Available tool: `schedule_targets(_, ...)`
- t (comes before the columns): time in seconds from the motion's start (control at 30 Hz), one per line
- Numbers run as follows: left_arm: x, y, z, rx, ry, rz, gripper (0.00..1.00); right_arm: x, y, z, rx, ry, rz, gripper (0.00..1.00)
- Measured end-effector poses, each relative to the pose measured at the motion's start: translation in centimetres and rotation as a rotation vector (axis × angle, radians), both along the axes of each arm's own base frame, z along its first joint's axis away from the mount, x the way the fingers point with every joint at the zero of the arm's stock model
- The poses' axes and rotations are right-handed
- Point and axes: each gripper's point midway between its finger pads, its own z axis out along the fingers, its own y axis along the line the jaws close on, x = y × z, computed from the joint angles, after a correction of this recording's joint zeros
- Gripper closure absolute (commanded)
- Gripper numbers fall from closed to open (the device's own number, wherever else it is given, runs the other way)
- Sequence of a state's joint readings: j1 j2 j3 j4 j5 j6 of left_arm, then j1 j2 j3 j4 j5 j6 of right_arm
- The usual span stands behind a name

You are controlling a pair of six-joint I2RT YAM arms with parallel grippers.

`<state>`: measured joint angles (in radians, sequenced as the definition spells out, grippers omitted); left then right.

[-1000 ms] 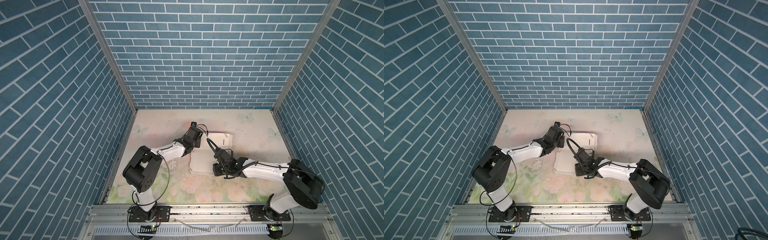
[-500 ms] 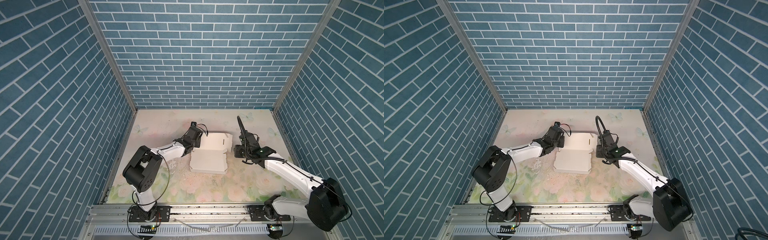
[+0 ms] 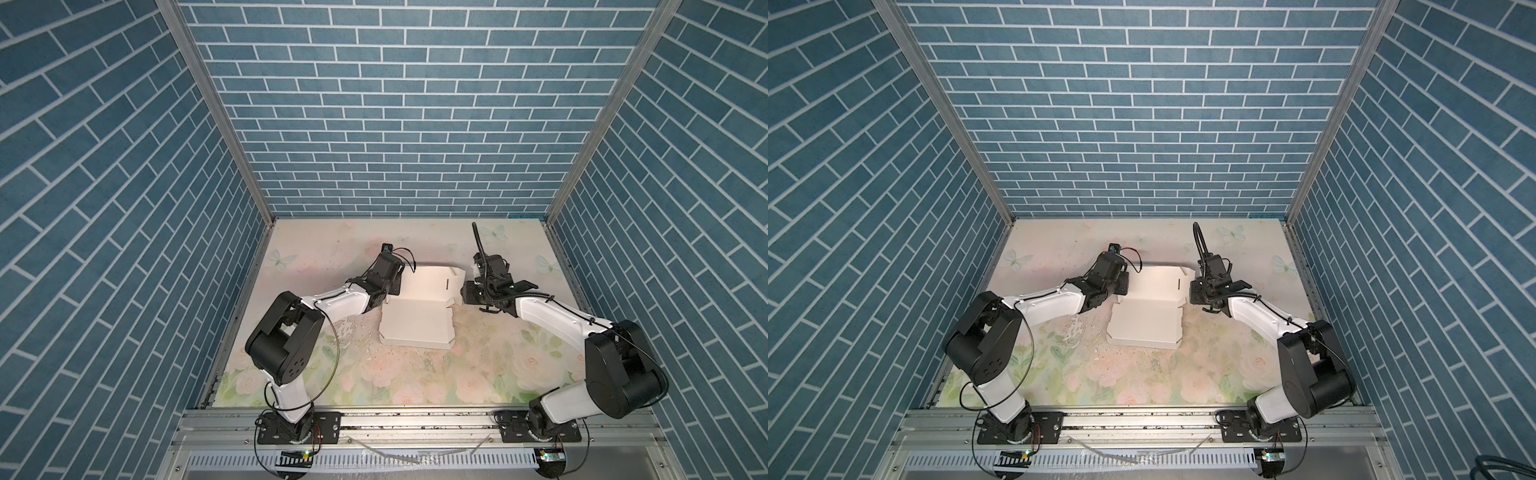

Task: Fold the paper box

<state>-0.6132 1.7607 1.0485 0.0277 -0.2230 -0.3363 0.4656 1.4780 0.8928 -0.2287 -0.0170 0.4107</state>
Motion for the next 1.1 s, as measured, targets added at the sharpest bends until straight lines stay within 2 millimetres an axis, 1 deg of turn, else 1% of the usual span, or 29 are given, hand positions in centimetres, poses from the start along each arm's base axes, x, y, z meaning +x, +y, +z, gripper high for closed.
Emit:
schedule_targets(0.17,0.0,0.0,0.0,0.0,0.0,0.0,1.0,0.4,0.6,0.3,0.026,-0.017,0.013,0.58)
schedule_targets(0.3,0.0,0.0,0.0,0.0,0.0,0.0,1.0,0.6,1.1,-0.7,0.033,0.0,0.029,0.59)
schedule_targets(0.4,0.0,0.0,0.0,-0.001,0.0,0.0,1.0,0.7,1.4,-1.9,0.029,0.024,0.045,0.64)
schedule_targets(0.5,0.0,0.0,-0.1,-0.003,-0.004,0.0,1.0,1.0,2.0,-2.3,0.037,0.034,0.066,0.73)
schedule_targets(0.6,0.0,0.0,-0.1,-0.005,-0.007,0.0,1.0,1.2,2.5,-1.9,0.054,0.027,0.079,0.79)
schedule_targets(0.73,0.1,-0.1,-0.1,-0.01,-0.013,0.0,1.0,1.6,3.1,-1.1,0.082,0.01,0.095,0.84)
schedule_targets(1.1,0.0,-0.2,0.0,-0.001,-0.026,0.005,1.0,0.9,4.8,-0.4,0.095,0.011,0.143,0.91)
